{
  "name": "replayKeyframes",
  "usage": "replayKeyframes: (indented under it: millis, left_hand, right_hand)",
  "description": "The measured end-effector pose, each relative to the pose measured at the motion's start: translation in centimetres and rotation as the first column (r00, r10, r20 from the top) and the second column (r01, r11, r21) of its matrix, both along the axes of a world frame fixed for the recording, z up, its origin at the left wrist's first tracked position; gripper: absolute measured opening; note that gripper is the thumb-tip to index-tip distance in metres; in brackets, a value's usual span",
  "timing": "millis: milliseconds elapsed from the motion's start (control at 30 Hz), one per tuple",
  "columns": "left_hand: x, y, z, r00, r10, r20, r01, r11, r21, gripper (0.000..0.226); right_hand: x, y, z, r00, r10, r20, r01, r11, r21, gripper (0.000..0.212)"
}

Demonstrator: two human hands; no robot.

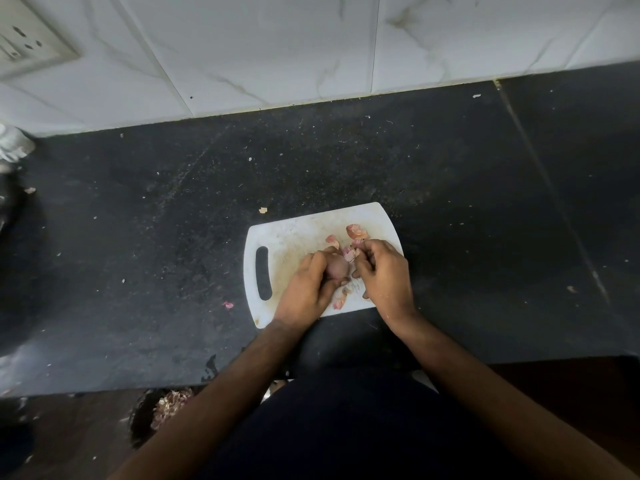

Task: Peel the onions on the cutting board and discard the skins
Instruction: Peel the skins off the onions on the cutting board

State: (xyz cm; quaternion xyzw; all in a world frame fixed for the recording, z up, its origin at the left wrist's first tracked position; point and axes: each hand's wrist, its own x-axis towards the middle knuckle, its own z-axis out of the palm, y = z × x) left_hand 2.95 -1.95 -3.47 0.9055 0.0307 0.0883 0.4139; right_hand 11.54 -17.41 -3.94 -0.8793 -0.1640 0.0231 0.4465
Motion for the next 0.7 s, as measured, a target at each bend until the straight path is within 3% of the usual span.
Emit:
replayKeyframes:
  millis: [233, 400, 467, 600, 700]
  left_hand:
    - [0.6, 0.6, 0.4, 0.997, 0.030, 0.067, -0.024, 0.996, -0.089, 0.032]
    - [0.7, 0.4, 0.2, 0.998, 0.050, 0.040, -0.042, 0.984, -0.175, 0.033]
    - [0.7, 0.4, 0.2, 0.998, 0.048, 0.039, -0.040, 0.984, -0.174, 0.034]
    - [0.6, 0.4, 0.3, 0.998, 0.061, 0.023, -0.056, 0.983, -0.177, 0.033]
    - [0.6, 0.3, 0.3, 0.999, 0.024, 0.046, -0.017, 0.989, -0.144, 0.031]
  right_hand:
    - [0.4, -0.5, 0.2, 0.967, -0.126, -0.219, 0.169, 0.967, 0.188, 0.009]
    - [-0.9, -0.6, 0.6, 0.992, 0.124, -0.006, -0.124, 0.990, 0.075, 0.047]
    - [-1.0, -0.4, 0.7, 0.990, 0.137, 0.032, -0.138, 0.989, 0.048, 0.039]
    - [-0.8, -0.3, 1.1, 0.994, 0.109, 0.002, -0.108, 0.984, 0.142, 0.025]
    - [-0.7, -0.2, 0.7, 0.989, 0.143, 0.039, -0.145, 0.988, 0.048, 0.024]
